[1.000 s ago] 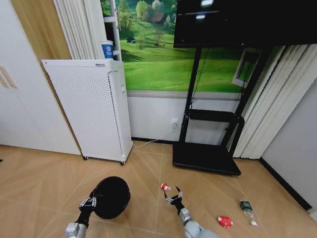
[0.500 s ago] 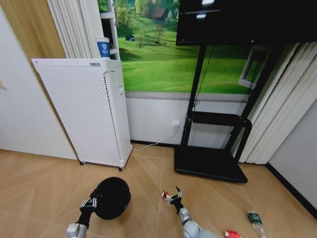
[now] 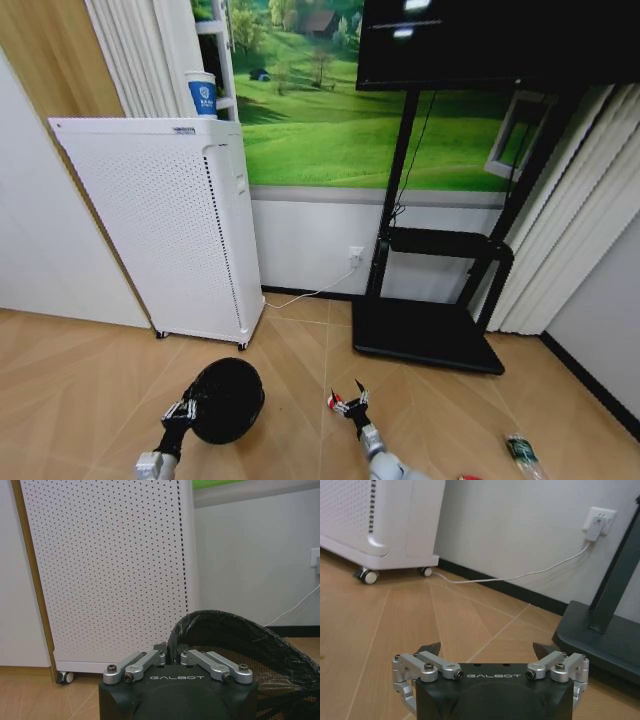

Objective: Pick up the trash bin and place the garbage on the floor into it.

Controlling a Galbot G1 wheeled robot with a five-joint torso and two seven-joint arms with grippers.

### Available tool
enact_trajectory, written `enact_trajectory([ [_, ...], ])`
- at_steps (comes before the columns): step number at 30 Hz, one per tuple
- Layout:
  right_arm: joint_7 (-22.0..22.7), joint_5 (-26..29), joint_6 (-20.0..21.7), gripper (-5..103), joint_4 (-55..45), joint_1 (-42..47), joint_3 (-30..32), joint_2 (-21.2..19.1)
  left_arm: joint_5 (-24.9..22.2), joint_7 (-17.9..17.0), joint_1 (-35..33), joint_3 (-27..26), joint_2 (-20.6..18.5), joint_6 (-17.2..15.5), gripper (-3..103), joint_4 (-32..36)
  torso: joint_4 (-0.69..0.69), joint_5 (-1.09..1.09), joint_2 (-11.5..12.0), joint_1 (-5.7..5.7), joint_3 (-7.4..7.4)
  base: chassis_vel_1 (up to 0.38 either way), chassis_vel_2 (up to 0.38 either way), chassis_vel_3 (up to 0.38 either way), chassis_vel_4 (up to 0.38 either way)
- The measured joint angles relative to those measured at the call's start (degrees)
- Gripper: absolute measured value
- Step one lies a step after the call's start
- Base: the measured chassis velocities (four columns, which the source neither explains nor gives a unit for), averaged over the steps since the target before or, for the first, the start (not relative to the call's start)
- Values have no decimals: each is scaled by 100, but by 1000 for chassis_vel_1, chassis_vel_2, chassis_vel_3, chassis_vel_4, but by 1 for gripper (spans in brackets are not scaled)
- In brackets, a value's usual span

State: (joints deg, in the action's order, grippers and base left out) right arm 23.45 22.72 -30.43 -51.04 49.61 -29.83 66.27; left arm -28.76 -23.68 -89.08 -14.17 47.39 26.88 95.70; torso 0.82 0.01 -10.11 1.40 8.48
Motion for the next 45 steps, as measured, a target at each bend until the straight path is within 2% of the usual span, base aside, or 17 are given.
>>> enact_trajectory([
  [5, 76, 286, 211, 100, 205, -323, -587, 24, 43, 1, -132, -100, 83, 48, 7, 8, 0, -3, 2, 1, 1, 0, 0, 0, 0],
  [9, -122, 382, 166, 100, 912, -602, -855, 484, 119, 4, -307, -275, 124, 163, 7, -68, 0, -2, 2, 1, 0, 0, 0, 0, 0],
  [10, -122, 382, 166, 100, 912, -602, -855, 484, 119, 4, -307, -275, 124, 163, 7, -68, 0, -2, 2, 1, 0, 0, 0, 0, 0],
  [12, -326, 368, -5, 100, 1333, -673, -870, 758, 119, 9, -408, -362, 138, 195, 7, -102, -1, 0, 3, 1, 1, 0, 0, 0, 0],
  [15, -496, 362, -144, 100, 1605, -727, -875, 918, 106, 18, -468, -432, 162, 213, 7, -115, -1, -2, 3, 1, 0, 0, 0, 0, 0],
  [28, -618, 220, -54, 100, 2056, -800, -834, 1085, 79, 30, -407, -383, 280, 217, 7, -158, 0, -2, 3, 2, -1, 0, 0, 0, 0],
  [33, -489, 403, 164, 100, 2213, -818, -737, 1186, 79, 34, -385, -343, 307, 217, 7, -161, 0, -2, 3, 2, -1, 0, 0, 0, 0],
  [42, -700, 415, 170, 100, 2485, -835, -741, 1249, 73, 34, -375, -341, 330, 217, 7, -122, 0, -1, 3, 2, -1, 0, 0, 0, 0],
  [45, -798, 414, 148, 94, 2598, -837, -741, 1284, 44, 34, -358, -342, 326, 217, 7, -148, 0, -1, 4, 2, 0, 0, 0, 0, 0],
])
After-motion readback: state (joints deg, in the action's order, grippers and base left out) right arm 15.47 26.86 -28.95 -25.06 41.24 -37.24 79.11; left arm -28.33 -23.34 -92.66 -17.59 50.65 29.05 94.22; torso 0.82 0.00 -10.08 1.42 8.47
